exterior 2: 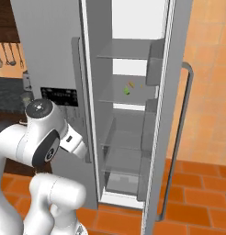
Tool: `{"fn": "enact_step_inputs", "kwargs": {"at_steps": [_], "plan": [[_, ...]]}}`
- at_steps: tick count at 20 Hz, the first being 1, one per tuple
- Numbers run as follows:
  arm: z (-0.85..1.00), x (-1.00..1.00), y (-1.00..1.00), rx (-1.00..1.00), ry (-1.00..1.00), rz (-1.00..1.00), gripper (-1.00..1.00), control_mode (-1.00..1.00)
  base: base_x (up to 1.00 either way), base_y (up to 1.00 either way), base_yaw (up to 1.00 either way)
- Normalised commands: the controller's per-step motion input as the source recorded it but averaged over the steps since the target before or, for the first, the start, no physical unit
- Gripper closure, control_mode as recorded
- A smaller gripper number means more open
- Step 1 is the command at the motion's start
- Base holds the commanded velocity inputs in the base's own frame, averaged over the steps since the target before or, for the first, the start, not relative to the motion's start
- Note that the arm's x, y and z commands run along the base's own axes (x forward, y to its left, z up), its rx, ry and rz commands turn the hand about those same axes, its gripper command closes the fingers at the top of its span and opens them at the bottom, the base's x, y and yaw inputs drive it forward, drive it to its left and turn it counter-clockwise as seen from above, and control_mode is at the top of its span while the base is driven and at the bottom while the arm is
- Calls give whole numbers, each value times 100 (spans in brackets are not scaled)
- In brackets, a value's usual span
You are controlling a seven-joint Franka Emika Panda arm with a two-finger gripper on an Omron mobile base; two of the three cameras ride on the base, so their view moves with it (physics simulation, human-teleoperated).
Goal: Grab a lemon wedge from the fridge and one ice cube from the ice bowl, and put them in the glass of lemonade.
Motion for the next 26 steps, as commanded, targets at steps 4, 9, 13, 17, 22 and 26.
{"fn": "enact_step_inputs", "kwargs": {"at_steps": [4,9,13,17,22,26], "plan": [[0,0,0,0,0,0,-100,100,12,-60,0],[0,0,0,0,0,0,-100,100,37,-7,0],[0,0,0,0,0,0,-100,100,89,1,0],[0,0,0,0,0,0,-100,100,100,0,1],[0,0,0,0,0,0,-100,100,94,-4,7],[0,0,0,0,0,0,-100,100,58,-23,15]]}}
